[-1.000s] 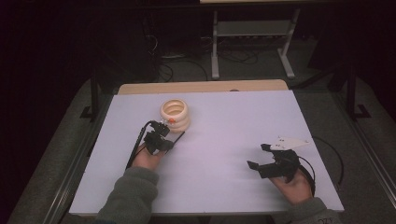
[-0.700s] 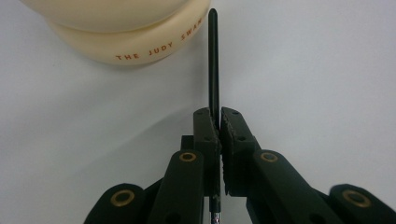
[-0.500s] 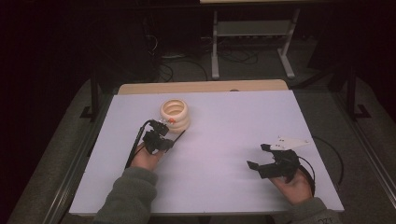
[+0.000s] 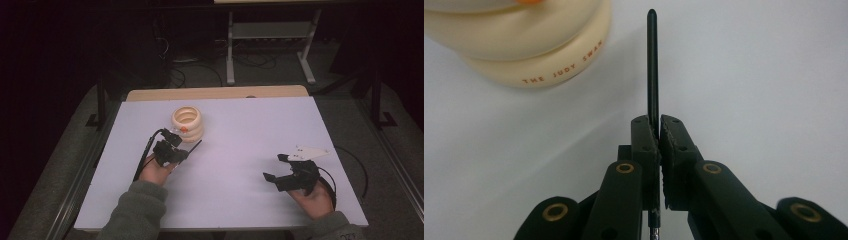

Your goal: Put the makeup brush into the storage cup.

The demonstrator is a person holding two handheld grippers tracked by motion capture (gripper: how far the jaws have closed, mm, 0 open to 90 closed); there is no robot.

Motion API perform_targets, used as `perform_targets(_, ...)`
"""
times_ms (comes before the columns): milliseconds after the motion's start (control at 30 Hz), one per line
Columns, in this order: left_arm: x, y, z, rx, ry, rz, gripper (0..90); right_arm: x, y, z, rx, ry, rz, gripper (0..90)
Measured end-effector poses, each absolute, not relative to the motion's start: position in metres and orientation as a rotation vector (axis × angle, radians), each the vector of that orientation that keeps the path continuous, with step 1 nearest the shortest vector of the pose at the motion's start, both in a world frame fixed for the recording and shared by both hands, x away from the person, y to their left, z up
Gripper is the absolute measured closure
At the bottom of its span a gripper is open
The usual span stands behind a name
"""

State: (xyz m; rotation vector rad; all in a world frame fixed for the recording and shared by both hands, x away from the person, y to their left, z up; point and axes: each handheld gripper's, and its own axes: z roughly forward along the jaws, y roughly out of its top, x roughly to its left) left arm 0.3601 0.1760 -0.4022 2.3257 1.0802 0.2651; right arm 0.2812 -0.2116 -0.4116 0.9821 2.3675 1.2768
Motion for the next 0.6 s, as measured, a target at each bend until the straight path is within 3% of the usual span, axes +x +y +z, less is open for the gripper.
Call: perform_targets(600,0.352,0.164,-0.385,2.351,0.96,0.252,86.1,0.285,-0.202,-0.403,0.934,2.405,1.269,14.6)
